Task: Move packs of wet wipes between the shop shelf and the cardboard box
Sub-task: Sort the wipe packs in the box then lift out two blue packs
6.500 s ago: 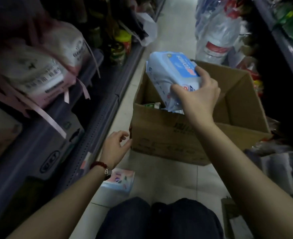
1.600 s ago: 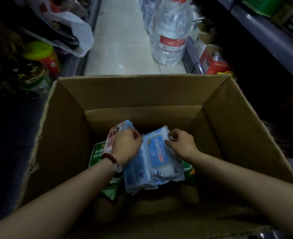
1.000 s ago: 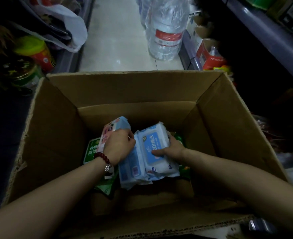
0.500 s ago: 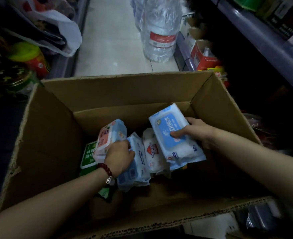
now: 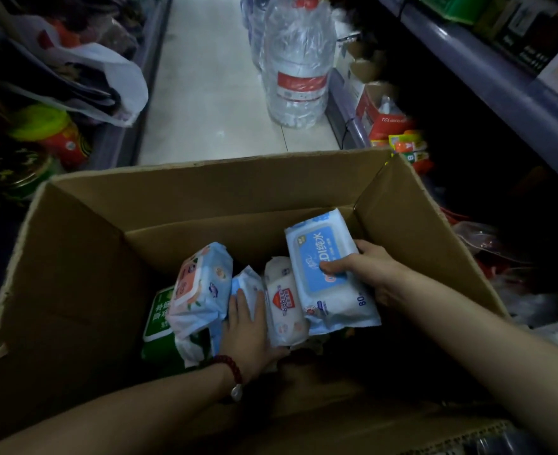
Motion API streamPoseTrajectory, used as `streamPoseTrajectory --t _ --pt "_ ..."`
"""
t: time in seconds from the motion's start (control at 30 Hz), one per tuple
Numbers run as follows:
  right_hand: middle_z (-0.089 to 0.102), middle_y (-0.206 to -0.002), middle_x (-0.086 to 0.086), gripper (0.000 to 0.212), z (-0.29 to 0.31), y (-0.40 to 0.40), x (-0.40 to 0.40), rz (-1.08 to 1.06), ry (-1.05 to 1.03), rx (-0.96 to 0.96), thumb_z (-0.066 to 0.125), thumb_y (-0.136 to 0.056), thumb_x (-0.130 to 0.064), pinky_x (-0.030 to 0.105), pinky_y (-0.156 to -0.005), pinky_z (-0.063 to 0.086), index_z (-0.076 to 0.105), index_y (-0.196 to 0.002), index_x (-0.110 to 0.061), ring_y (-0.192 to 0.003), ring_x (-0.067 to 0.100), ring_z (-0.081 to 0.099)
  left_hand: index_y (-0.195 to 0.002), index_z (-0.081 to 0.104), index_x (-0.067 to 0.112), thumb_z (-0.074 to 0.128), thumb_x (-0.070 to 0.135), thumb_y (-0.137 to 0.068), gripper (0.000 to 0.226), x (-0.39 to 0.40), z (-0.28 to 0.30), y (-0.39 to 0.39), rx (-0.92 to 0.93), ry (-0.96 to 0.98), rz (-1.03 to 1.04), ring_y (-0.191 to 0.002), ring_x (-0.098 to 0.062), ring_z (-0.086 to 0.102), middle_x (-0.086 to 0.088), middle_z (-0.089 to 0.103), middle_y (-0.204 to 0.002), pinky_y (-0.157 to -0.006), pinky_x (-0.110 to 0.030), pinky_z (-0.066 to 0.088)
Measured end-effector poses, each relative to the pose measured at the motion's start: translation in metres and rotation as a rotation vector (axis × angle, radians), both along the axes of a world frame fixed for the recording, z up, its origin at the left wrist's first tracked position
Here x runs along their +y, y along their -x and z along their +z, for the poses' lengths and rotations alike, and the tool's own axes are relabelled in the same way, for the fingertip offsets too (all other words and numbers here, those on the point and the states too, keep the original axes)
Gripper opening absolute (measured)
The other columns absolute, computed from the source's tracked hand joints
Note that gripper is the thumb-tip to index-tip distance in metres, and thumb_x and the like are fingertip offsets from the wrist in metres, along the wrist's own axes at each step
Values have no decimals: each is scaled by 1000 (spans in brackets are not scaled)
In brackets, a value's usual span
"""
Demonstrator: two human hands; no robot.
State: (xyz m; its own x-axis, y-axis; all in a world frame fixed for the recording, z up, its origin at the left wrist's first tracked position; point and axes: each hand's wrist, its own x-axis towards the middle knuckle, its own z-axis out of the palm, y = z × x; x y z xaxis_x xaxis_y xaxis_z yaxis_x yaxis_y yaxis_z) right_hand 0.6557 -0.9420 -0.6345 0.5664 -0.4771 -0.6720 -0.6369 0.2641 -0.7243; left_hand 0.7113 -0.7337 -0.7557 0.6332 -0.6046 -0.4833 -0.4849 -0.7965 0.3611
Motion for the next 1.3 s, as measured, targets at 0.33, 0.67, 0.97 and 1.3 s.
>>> streamPoseTrajectory --t 0.33,0.67,0.97,1.3 --pt "69 -95 7 58 -1 -4 11 54 -28 -5 78 -74 -2 26 -48 56 55 -127 -9 -75 20 69 -149 1 41 64 53 -80 95 27 -20 -9 -156 -63 -332 -137 -39 -32 -10 -44 -144 -115 -58 9" --pt "71 -106 16 56 2 1 -1 -60 -29 -30 79 -73 1 33 -53 59 57 -125 -5 -79 27 71 -144 33 29 54 56 -85 68 14 7 -30 -3 168 -80 -147 -31 10 -17 0 -158 -116 -32 23" --pt "73 -102 15 59 -1 6 -4 -69 0 -26 81 -70 1 34 -56 59 58 -123 -5 -78 28 72 -126 53 24 51 43 -92 39 18 53 -40 165 461 174 -114 -20 57 -4 60 -126 -96 -26 44" --pt "73 -104 13 60 -5 13 1 112 12 -12 81 -69 2 40 -70 61 59 -123 -9 -86 29 73 -111 65 20 63 39 -85 33 22 119 -67 532 950 567 -103 -27 67 -9 71 -110 -90 -50 54"
